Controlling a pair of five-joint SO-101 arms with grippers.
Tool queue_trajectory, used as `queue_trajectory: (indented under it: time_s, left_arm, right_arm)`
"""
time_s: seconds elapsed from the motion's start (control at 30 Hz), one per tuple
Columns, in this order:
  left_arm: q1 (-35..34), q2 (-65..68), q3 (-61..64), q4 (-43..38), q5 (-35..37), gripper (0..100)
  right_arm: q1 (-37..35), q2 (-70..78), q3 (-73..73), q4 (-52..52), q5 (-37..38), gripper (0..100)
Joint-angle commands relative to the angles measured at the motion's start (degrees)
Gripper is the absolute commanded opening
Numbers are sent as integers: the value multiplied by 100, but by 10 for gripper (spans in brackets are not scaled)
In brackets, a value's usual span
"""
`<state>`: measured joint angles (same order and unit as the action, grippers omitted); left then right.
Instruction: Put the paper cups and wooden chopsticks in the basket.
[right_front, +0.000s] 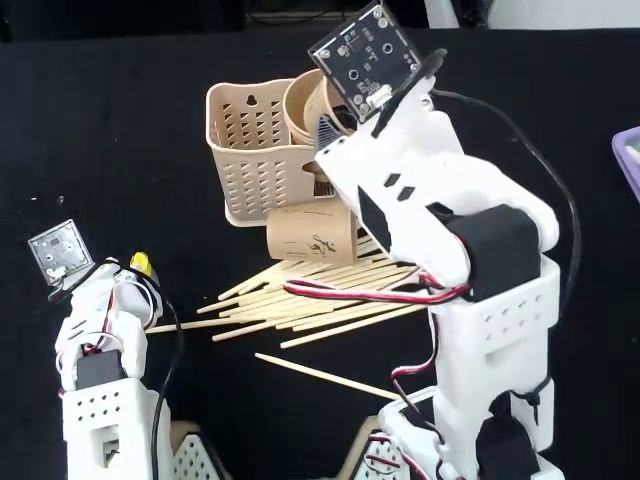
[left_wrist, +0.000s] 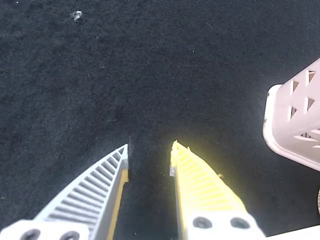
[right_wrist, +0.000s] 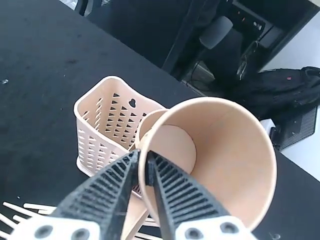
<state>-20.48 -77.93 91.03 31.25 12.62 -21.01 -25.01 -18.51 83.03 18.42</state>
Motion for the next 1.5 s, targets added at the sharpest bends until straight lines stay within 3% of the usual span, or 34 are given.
queue_trajectory:
  time_s: [0.0, 0.5, 0.73, 1.1, 1.47]
  left_arm:
    - [-22, -79, -31, -132, 35, 145]
    - [13, -79, -31, -141, 35, 145]
    - [13, -79, -40, -141, 35, 145]
    - [13, -79, -40, -141, 35, 145]
    - [22, -79, -48, -141, 44, 145]
  right_arm:
    - [53, -31, 22, -176, -44, 11]
    - [70, -31, 13, -290, -193, 11]
    - [844, 4, 22, -545, -862, 11]
    - [888, 22, 31, -765, -888, 11]
    - [668, -31, 1727, -2760, -897, 11]
